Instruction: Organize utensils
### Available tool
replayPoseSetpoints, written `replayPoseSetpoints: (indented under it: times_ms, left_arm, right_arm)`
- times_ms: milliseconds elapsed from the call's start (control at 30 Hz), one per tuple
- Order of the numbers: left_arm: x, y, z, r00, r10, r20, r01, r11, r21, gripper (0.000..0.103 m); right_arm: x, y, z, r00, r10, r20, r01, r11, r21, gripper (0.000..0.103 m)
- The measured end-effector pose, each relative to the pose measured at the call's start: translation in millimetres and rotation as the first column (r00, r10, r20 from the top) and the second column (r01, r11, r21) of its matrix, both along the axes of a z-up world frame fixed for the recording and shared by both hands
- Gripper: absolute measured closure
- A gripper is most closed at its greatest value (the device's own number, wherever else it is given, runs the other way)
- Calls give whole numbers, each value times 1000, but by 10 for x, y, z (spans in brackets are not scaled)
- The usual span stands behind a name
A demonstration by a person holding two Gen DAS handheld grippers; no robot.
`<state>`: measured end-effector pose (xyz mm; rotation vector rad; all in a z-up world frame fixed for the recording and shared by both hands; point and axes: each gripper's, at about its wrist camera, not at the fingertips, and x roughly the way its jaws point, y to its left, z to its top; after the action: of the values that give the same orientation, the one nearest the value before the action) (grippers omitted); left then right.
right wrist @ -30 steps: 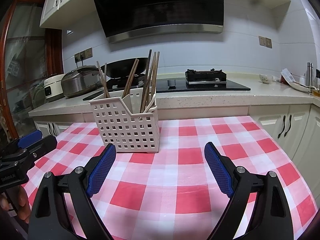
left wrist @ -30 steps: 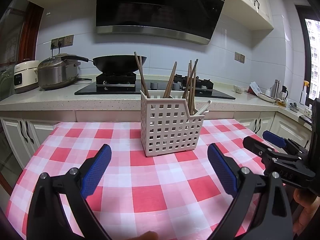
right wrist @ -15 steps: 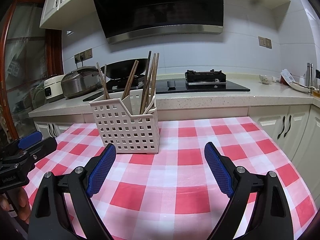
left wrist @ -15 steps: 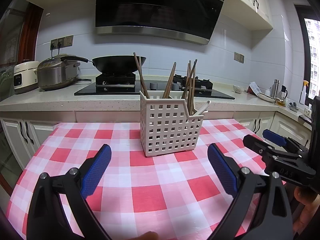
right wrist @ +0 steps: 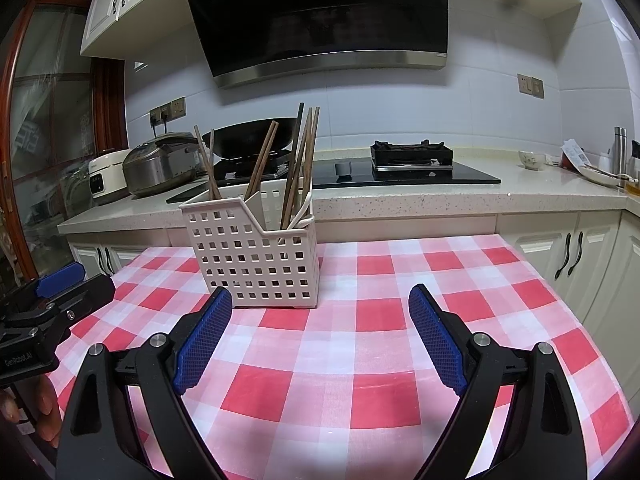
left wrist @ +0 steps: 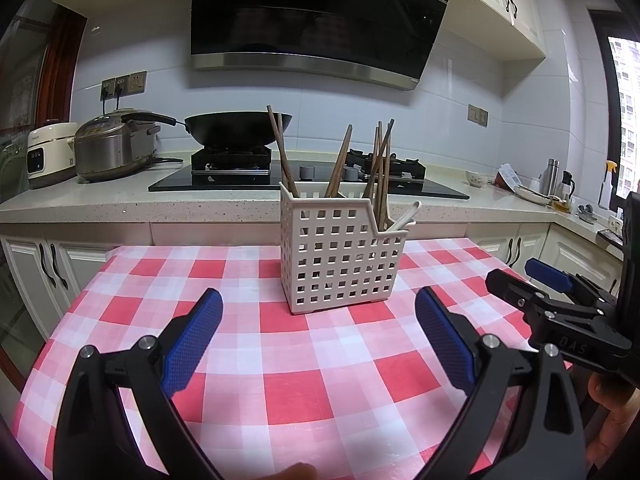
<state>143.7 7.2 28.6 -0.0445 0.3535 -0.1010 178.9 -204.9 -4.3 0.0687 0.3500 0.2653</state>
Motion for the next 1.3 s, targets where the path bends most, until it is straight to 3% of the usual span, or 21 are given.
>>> replayPoseSetpoints:
  times_ms: [1300]
  left_arm:
    - [-17,-7,37,1000,-14,4,14,1000,8,8]
  right_arm:
    - [-12,-5,17,1000,5,0,-5,1000,-3,19]
